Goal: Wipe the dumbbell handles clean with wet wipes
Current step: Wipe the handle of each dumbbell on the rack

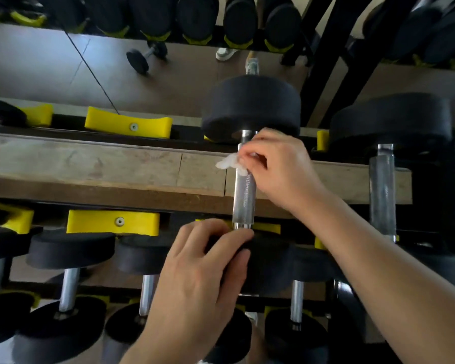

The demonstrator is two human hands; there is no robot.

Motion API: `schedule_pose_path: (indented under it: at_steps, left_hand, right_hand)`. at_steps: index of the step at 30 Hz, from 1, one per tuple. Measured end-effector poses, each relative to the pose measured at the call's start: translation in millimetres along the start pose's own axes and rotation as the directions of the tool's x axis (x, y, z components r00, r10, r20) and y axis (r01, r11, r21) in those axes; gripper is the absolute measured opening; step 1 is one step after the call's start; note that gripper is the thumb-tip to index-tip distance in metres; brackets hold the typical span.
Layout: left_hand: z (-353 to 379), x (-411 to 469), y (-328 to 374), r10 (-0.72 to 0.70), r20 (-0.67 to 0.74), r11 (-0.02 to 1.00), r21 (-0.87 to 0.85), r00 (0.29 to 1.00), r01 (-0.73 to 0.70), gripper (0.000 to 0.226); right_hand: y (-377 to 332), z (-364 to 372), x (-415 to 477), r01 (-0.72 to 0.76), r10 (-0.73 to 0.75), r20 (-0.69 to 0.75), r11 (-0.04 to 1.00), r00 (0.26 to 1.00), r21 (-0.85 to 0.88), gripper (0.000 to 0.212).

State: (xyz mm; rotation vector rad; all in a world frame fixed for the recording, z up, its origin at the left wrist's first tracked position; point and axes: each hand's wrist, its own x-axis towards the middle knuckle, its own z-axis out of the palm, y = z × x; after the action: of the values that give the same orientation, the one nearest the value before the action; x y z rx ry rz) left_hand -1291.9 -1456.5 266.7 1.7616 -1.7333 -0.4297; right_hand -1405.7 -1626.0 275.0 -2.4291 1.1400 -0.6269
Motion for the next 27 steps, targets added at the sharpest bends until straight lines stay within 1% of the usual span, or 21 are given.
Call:
schedule_pose_path:
  at_steps: [1, 3, 4, 5, 6, 7, 8, 9, 10, 11, 13, 14, 15, 17, 18, 20, 21, 22, 23, 25, 27]
  left_hand:
    - [2, -1, 0, 0.043, 0.025, 0.999, 0.015, 0.999, -0.043, 0.035]
    - [6, -4, 0, 0.099, 0.081, 0.994, 0.044, 0.992, -0.103, 0.043]
    - [8, -4, 0, 0.102, 0.093, 0.993, 0.043, 0.990, -0.107, 0.046]
    - [9, -3, -1, 0.094, 0.092, 0.994, 0.038, 0.991, -0.098, 0.048]
    - [10, -1, -2, 0.085, 0.088, 0.996, 0.027, 0.993, -0.087, 0.048]
    - [11, -1, -2, 0.070, 0.084, 0.997, 0.010, 0.994, -0.071, 0.047]
    - [11, 0, -1, 0.053, 0.078, 0.999, -0.012, 0.996, -0.052, 0.047]
    - [11, -1, -1, 0.040, 0.077, 0.999, -0.035, 0.996, -0.037, 0.046]
    - [11, -1, -1, 0.036, 0.078, 0.998, -0.049, 0.996, -0.032, 0.045]
    - [12, -1, -1, 0.032, 0.076, 0.998, -0.053, 0.997, -0.028, 0.045]
    - [12, -1, -1, 0.022, 0.077, 0.998, -0.061, 0.997, -0.017, 0.045]
    - [12, -1, -1, 0.017, 0.075, 0.998, -0.067, 0.997, -0.012, 0.045]
    - [11, -1, -1, 0.015, 0.077, 0.997, -0.074, 0.997, -0.009, 0.044]
    - [11, -1, 0, 0.014, 0.085, 0.995, -0.096, 0.996, -0.006, 0.043]
    - [11, -1, -1, 0.013, 0.079, 0.994, -0.108, 0.997, -0.005, 0.043]
    - [11, -1, -1, 0.017, 0.076, 0.994, -0.111, 0.997, -0.008, 0.042]
    - [12, -1, -1, 0.018, 0.079, 0.994, -0.110, 0.997, -0.009, 0.041]
    - [12, -1, -1, 0.018, 0.077, 0.994, -0.111, 0.997, -0.010, 0.041]
    - [12, -1, -2, 0.020, 0.074, 0.993, -0.114, 0.997, -0.011, 0.040]
    - [12, -2, -2, 0.029, 0.070, 0.992, -0.125, 0.997, -0.020, 0.040]
    - [12, -2, -4, 0.037, 0.058, 0.990, -0.141, 0.998, -0.029, 0.040]
  right_hand:
    - [0, -1, -6, 0.013, -0.013, 0.072, 1.000, 0.997, 0.002, 0.010]
    - [-5, -3, -28, 0.045, -0.051, 0.258, 0.999, 0.965, 0.029, 0.008]
    - [-8, -4, -34, 0.067, -0.075, 0.295, 0.997, 0.953, 0.035, 0.008]
    - [-9, -2, -31, 0.085, -0.087, 0.257, 0.996, 0.962, 0.018, 0.008]
    - [-7, 1, -22, 0.089, -0.086, 0.149, 0.996, 0.985, -0.012, 0.008]
    - [-5, 4, -10, 0.082, -0.082, 0.005, 0.995, 0.997, -0.063, 0.010]
    - [-3, 4, 0, 0.073, -0.084, -0.110, 0.992, 0.990, -0.104, 0.010]
    - [-2, 5, 2, 0.063, -0.082, -0.155, 0.991, 0.984, -0.122, 0.011]
    - [-4, 6, -4, 0.063, -0.078, -0.123, 0.991, 0.989, -0.117, 0.011]
    - [-6, 8, -15, 0.084, -0.088, -0.033, 0.991, 0.996, -0.103, 0.010]
    - [-13, 7, -31, 0.136, -0.120, 0.177, 0.987, 0.977, -0.084, 0.012]
    - [-15, 5, -26, 0.162, -0.138, 0.228, 0.982, 0.964, -0.093, 0.014]
    - [-14, 3, -16, 0.193, -0.164, 0.218, 0.974, 0.962, -0.118, 0.012]
    - [-16, -4, 9, 0.259, -0.226, 0.161, 0.938, 0.961, -0.229, 0.008]
    - [-17, -7, 19, 0.300, -0.252, 0.189, 0.906, 0.949, -0.300, 0.008]
    - [-18, -3, 26, 0.401, -0.259, 0.361, 0.822, 0.896, -0.405, 0.011]
    - [-16, 0, 26, 0.445, -0.257, 0.434, 0.794, 0.864, -0.415, 0.011]
    - [-17, 1, 28, 0.458, -0.240, 0.479, 0.788, 0.844, -0.411, 0.010]
    - [-18, 0, 28, 0.444, -0.221, 0.500, 0.809, 0.838, -0.385, 0.010]
    - [-21, -4, 20, 0.368, -0.166, 0.550, 0.886, 0.819, -0.281, 0.012]
    - [-27, -14, 1, 0.253, -0.122, 0.626, 0.959, 0.770, -0.125, 0.012]
